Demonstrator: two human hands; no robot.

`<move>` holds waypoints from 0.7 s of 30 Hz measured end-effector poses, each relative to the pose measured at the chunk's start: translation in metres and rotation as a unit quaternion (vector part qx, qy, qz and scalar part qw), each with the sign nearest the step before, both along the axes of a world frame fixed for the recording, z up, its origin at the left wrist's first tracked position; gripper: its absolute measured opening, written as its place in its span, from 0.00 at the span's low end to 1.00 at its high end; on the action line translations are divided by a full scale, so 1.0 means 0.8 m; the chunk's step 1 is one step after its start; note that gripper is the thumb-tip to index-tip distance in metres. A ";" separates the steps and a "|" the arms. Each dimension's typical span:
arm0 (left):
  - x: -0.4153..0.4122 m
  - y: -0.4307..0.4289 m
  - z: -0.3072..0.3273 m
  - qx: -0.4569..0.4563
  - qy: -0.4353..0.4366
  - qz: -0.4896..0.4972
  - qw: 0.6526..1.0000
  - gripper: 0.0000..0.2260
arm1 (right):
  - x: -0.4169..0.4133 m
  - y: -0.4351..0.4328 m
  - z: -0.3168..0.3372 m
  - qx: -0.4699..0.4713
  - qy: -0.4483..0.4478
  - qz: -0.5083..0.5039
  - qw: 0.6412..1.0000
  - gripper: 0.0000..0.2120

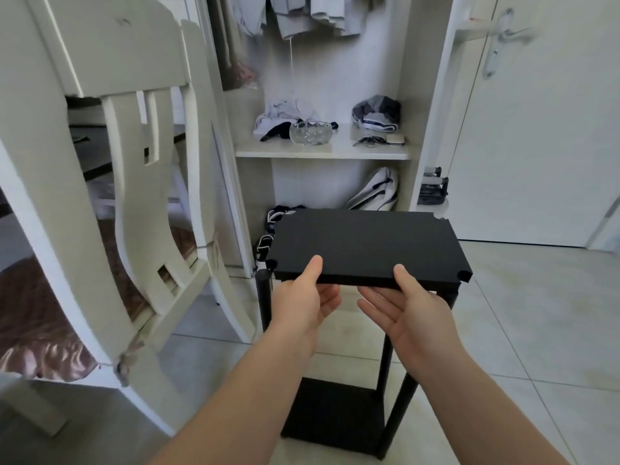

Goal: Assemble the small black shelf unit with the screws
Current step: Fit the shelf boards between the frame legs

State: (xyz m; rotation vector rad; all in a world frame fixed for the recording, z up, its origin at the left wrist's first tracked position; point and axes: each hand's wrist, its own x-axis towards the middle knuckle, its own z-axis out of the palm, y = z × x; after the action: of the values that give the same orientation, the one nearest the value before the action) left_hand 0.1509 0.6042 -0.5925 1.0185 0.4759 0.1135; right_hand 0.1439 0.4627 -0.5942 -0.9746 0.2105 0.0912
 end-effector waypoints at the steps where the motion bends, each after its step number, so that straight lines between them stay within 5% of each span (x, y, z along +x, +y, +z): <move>1: 0.000 0.001 0.000 0.002 0.002 0.003 1.000 0.09 | 0.000 0.000 0.000 0.000 0.002 0.004 1.000 0.14; 21: -0.002 0.023 -0.011 0.020 0.017 0.023 0.999 0.10 | 0.004 0.019 -0.010 0.017 0.033 0.026 0.999 0.14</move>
State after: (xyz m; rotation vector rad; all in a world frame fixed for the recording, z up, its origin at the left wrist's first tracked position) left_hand 0.1490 0.6224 -0.6009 1.0502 0.5299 0.1485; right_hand 0.1470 0.4777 -0.6025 -0.9432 0.2433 0.1747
